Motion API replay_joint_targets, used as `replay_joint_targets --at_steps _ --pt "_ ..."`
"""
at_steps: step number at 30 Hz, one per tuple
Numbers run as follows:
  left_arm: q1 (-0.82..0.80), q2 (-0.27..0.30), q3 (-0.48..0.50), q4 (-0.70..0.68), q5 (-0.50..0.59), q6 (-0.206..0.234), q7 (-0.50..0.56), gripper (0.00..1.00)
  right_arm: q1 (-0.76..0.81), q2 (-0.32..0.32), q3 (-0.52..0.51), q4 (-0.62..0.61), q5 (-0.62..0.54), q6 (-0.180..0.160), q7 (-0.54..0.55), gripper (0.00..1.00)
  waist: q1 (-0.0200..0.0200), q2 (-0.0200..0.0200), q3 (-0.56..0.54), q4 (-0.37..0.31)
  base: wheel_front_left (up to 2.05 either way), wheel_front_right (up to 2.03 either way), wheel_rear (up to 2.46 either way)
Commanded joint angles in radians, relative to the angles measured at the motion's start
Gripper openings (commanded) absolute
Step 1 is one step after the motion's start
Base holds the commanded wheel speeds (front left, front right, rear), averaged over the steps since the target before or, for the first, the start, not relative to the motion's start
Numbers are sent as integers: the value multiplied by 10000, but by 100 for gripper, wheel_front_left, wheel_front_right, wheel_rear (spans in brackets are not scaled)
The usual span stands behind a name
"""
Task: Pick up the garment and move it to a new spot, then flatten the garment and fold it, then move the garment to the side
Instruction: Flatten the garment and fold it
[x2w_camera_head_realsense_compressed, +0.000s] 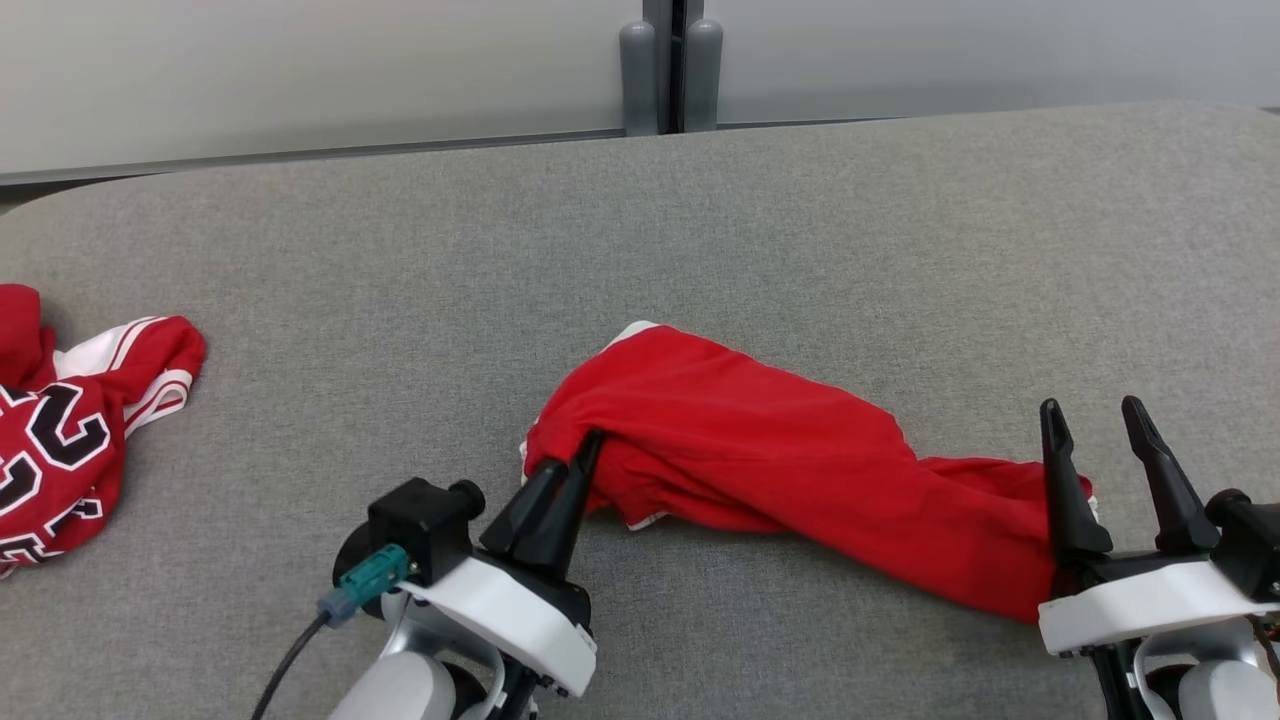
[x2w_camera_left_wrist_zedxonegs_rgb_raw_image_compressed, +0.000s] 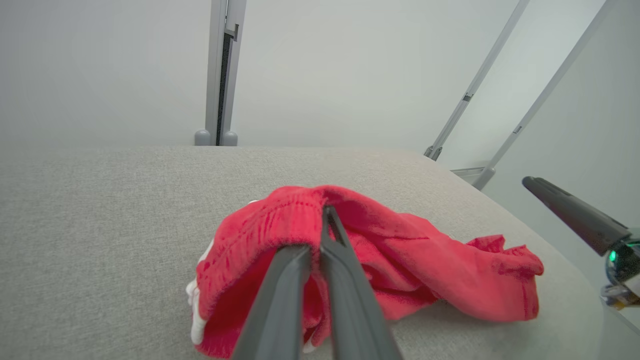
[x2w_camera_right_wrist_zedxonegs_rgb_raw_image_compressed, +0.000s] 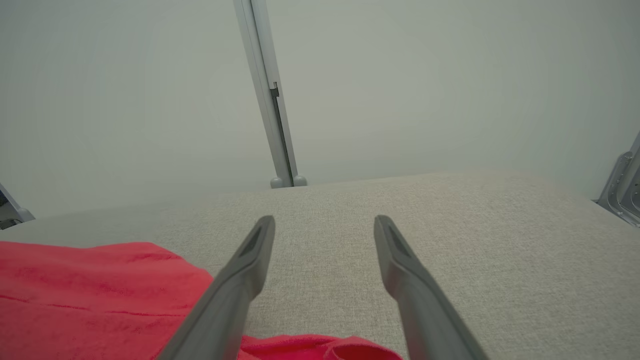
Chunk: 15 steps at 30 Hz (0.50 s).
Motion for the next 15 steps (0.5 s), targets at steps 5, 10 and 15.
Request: replay_joint_targets --at_steps 5,10,15 --pt "-715 150 456 -57 -113 233 183 0 -353 9 30 -90 66 1 -75 100 0 0 418 -181 0 0 0" --pt "-1654 98 906 931 -309 265 178 0 -663 94 64 -112 84 1 -124 100 0 0 994 -576 0 0 0" --pt "-2822 -2 1243 2462 -551 107 75 0 -944 172 136 -36 124 1 -230 100 0 0 1616 -916 0 0 0"
